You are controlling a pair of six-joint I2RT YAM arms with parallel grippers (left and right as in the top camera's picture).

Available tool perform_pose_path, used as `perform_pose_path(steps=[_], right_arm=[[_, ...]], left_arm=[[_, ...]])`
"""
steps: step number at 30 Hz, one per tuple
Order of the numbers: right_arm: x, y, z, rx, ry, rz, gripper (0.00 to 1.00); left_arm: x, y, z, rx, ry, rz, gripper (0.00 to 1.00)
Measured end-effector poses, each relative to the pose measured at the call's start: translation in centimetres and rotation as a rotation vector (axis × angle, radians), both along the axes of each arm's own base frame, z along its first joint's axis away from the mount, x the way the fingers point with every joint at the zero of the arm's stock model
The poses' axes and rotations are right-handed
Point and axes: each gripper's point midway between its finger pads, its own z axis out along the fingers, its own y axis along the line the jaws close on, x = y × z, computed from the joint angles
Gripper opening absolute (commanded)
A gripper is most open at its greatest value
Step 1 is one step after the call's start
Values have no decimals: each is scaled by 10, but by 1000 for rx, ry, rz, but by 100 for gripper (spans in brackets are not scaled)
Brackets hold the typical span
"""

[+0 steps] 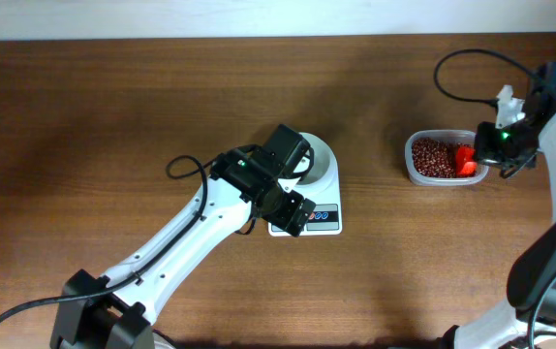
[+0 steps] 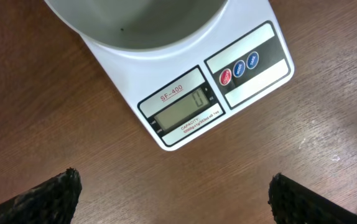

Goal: Scoop item into bowl and weigh 50g on scale
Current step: 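Dip the scoop into the red beans with the right gripper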

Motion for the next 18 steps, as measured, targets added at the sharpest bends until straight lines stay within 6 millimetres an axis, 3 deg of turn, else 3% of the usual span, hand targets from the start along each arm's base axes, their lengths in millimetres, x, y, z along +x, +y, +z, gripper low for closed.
perform_pose_path(steps=[7, 18], right_arm=[[6, 25, -19, 130, 29, 31, 4], [3, 21, -15, 400, -22, -32, 4]], left_arm=[[3, -2, 0, -9, -15, -4, 99], [3, -2, 0, -9, -15, -4, 99]])
